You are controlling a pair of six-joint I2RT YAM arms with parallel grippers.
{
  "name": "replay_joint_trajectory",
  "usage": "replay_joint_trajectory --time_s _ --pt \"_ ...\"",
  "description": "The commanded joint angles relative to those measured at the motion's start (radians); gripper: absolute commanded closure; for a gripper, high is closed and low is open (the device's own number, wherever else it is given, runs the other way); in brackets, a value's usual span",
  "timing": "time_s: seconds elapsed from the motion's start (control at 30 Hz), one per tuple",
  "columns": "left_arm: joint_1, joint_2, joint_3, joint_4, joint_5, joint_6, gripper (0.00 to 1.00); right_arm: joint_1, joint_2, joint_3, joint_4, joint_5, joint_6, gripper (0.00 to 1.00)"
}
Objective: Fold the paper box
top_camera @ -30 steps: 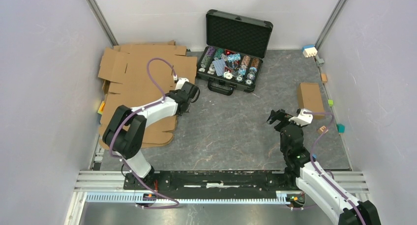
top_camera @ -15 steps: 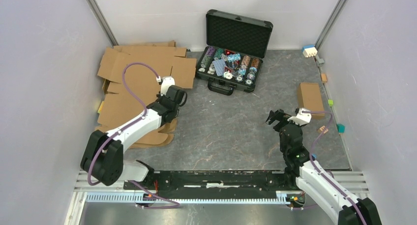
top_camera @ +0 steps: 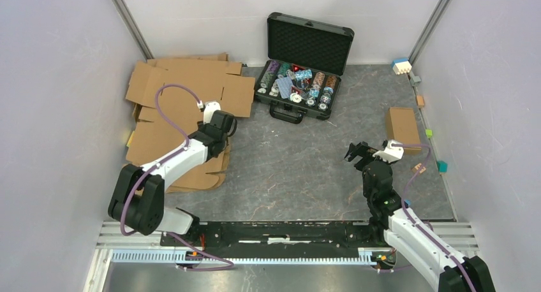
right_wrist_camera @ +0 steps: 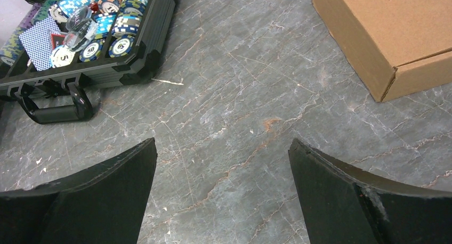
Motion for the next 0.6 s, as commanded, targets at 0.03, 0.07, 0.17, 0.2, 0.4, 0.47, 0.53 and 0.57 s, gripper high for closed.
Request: replay_joint_trajectory --time_s 0.03,0.07,0.17,0.2,0.4,0.47,0.53,0.57 --pt "0.005 0.018 0.048 0.028 0.124 0.027 0.35 0.005 0.006 0.027 0.035 -0.013 -0.003 0.02" --pt "0.004 0.025 0.048 0.034 0.140 0.042 0.33 0.005 0.009 0.027 0.036 -0.015 -0.002 0.02" --pt "-0.002 0.069 0.076 0.019 0.147 0.054 0.34 0.004 0.018 0.030 0.037 -0.018 -0.003 0.02" --pt "-0.004 0.089 0.088 0.003 0.141 0.054 0.34 0.005 0.018 0.032 0.036 -0.020 -0.004 0.02" --pt "-0.011 0.172 0.148 -0.065 0.092 0.033 0.35 0.005 0.015 0.029 0.038 -0.020 -0.003 0.02" --pt "-0.010 0.163 0.146 -0.077 0.044 0.008 0.40 0.006 0.013 0.030 0.037 -0.021 -0.004 0.02" --pt "-0.007 0.129 0.120 -0.058 0.023 -0.001 0.43 0.005 0.012 0.030 0.036 -0.021 -0.004 0.02" --pt "-0.004 0.110 0.109 -0.050 0.017 -0.005 0.45 0.006 0.011 0.030 0.036 -0.020 -0.005 0.02"
